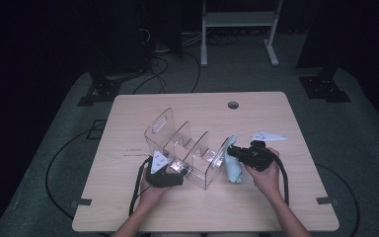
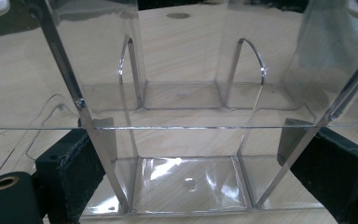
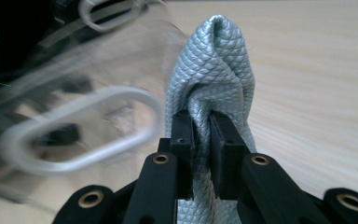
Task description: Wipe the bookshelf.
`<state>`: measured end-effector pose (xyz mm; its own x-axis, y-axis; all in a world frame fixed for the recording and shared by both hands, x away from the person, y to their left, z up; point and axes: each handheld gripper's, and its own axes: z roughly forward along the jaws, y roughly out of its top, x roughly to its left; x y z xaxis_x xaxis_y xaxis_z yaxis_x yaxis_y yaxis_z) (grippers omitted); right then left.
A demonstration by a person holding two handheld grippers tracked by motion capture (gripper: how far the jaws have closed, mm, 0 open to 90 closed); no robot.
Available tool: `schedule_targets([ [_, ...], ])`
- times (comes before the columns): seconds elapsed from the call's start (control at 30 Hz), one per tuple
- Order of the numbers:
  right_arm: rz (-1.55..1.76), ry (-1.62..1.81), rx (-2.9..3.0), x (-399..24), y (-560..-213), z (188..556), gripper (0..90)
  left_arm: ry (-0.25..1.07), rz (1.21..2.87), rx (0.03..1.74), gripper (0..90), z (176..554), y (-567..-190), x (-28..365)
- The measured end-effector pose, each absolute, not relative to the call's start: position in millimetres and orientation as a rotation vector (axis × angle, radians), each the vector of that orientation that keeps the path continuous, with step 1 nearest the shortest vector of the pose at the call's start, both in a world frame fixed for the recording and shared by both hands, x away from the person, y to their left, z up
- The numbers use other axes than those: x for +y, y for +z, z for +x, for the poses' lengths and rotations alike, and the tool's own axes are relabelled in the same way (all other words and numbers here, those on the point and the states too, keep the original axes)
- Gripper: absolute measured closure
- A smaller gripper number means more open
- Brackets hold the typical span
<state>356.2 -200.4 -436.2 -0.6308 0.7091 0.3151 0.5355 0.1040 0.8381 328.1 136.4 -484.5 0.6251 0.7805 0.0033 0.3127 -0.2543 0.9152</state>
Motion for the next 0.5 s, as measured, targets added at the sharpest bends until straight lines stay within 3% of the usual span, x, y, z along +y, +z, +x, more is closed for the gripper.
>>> schedule_targets([
  [0.37, 1.042, 1.642, 2.270, -171.8, -415.5, 310.1, 80.3, 0.584, 1.838, 0.878, 7.8, 327.7, -484.2, 137.0],
  [0.5, 1.028, 1.611, 2.282, -172.6, -415.0, 310.4, 80.2, 0.587, 1.836, 0.877, 7.8, 327.6, -483.9, 136.0],
])
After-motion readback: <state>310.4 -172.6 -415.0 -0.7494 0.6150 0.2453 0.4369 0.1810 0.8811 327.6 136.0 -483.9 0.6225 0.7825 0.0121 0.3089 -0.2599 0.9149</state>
